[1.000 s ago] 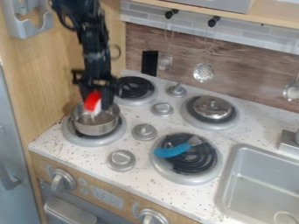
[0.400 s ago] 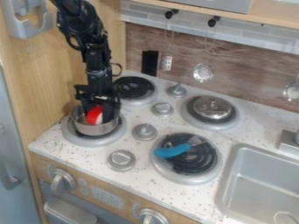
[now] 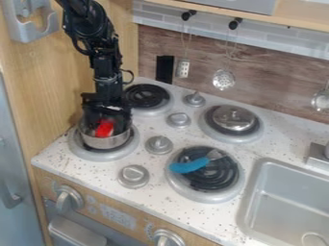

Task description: Put the red thing to the silver pot

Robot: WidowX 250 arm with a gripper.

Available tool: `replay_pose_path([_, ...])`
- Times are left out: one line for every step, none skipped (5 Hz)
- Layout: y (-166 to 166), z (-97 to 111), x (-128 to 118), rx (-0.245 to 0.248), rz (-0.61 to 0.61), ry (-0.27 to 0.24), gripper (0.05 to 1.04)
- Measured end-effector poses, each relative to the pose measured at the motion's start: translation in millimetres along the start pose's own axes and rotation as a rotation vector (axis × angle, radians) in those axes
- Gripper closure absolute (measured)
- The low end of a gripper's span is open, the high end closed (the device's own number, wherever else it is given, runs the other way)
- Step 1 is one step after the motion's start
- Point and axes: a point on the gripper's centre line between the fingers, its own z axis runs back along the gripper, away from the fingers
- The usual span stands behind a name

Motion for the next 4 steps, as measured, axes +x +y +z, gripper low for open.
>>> replay_pose_path([-4, 28, 9, 0.025, -0.049, -0.055, 0.079])
replay_pose_path([-28, 44, 17, 0.023, -0.146, -0.079, 0.085])
replay_pose_path([-49, 54, 23, 0.018, -0.211, -0.101, 0.085])
replay_pose_path([-53, 53, 21, 0.001, -0.217, -0.089, 0.085])
